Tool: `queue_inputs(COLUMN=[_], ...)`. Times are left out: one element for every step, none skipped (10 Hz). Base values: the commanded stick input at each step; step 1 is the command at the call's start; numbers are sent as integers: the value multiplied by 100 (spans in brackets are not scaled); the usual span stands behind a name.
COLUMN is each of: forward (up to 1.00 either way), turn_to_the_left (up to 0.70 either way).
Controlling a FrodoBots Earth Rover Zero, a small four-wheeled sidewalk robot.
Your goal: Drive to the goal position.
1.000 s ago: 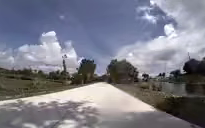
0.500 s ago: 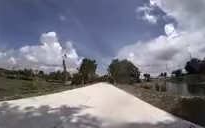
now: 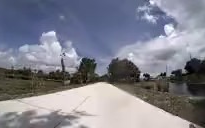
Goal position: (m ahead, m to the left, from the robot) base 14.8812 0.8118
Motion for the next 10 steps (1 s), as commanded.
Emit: queue_inputs(forward=[85, 85, 85, 85, 85, 85, 85, 85, 85, 85], turn_to_the_left=[0, 0, 0, 0, 0, 0, 0, 0, 0, 0])
